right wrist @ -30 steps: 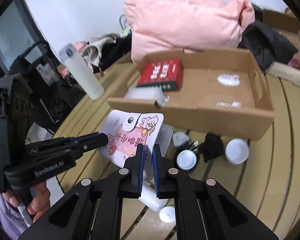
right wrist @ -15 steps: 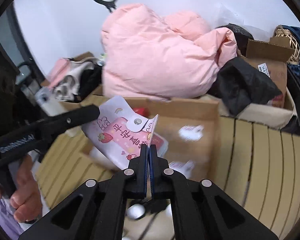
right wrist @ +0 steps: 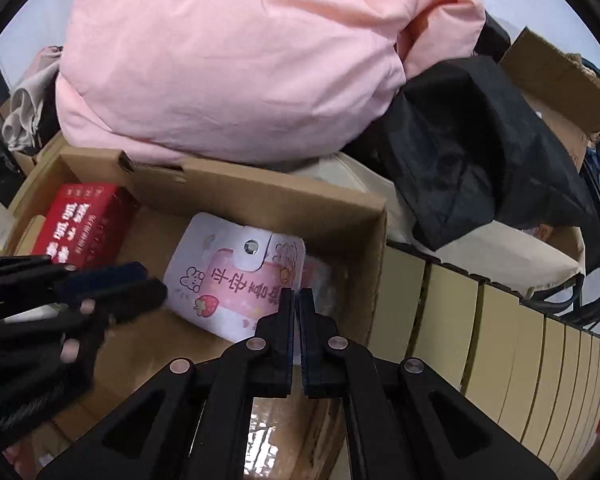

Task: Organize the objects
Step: 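Carry the pink packet into the tray and set it down, then open the right gripper and withdraw it from the tray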

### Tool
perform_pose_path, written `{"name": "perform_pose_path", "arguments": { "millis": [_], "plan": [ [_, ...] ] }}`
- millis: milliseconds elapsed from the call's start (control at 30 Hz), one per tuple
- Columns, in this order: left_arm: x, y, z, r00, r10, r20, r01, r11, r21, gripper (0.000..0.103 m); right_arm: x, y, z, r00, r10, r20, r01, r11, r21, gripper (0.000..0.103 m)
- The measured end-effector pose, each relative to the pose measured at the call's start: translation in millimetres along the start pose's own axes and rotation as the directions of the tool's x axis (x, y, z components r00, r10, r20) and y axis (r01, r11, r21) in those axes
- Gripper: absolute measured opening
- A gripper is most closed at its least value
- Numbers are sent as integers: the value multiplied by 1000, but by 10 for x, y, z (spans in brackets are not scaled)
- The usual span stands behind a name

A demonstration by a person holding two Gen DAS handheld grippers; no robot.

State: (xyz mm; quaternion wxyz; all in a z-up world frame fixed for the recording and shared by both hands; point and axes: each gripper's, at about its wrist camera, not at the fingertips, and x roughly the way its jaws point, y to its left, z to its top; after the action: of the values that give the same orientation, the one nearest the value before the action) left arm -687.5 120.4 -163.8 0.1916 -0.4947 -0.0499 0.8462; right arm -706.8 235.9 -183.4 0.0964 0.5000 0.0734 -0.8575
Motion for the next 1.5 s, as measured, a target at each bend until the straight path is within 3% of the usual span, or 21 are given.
{"name": "perform_pose_path", "arguments": {
  "millis": [33, 100, 167, 233, 300, 333, 500, 600, 667, 800, 967, 1067, 1200, 1367, 1500],
  "plan": [
    [-101, -13, 4, 1000, 14, 28, -14, 1000, 4, 60, -29, -2, 3, 1000, -7, 5, 7, 1000, 6, 5],
    [-303, -29, -33, 994, 101, 40, -102, 994, 30, 72, -127, -16, 4, 1000, -13, 19, 13, 1000, 15, 6],
    [-550, -33, -111, 990, 127, 62, -131, 989, 63, 72, -320, -62, -11, 999, -20, 43, 18, 999, 35, 10],
    [-850, -43, -263, 981, 166, 96, -173, 983, 68, 77, -527, -109, -48, 997, -3, 76, -2, 998, 58, 29],
    [-1068, -54, -367, 974, 195, 116, -205, 976, 80, 78, -774, -156, -97, 991, 52, 120, -61, 995, 78, 88],
    [-1197, -71, -449, 971, 204, 124, -216, 972, 89, 78, -971, -163, -167, 985, 82, 151, -95, 992, 79, 91],
    [-1847, -167, -885, 937, 310, 161, -326, 942, 84, 93, -1741, 4, -445, 973, 74, 220, -89, 994, 58, 91],
    [-2338, -179, -1298, 921, 325, 217, -343, 938, 51, 103, -2244, 123, -808, 961, 95, 260, -109, 993, 38, 91],
    [-2663, -199, -1634, 910, 338, 242, -354, 935, 27, 103, -2551, 239, -1101, 957, 97, 274, -106, 994, 18, 91],
    [-3136, -250, -2193, 908, 343, 241, -354, 935, 1, 103, -3029, 528, -1733, 950, 97, 296, -93, 995, -29, 91],
    [-3647, -298, -2941, 902, 324, 285, -327, 944, -39, 103, -3344, 983, -2551, 957, 130, 260, -111, 990, -86, 91],
    [-3753, -316, -3287, 900, 339, 275, -342, 939, -38, 103, -3452, 1203, -2935, 959, 135, 249, -111, 988, -105, 91],
    [-3723, -268, -3476, 920, 316, 232, -318, 948, -27, 103, -3443, 1382, -3257, 962, 175, 209, -158, 983, -96, 91],
    [-3612, -179, -3492, 928, 312, 202, -307, 950, -59, 103, -3327, 1478, -3383, 979, 117, 167, -104, 991, -88, 91],
    [-3445, -196, -3545, 937, 303, 175, -302, 953, -34, 103, -3319, 1376, -3413, 975, 124, 186, -119, 992, -39, 91]
  ]
}}
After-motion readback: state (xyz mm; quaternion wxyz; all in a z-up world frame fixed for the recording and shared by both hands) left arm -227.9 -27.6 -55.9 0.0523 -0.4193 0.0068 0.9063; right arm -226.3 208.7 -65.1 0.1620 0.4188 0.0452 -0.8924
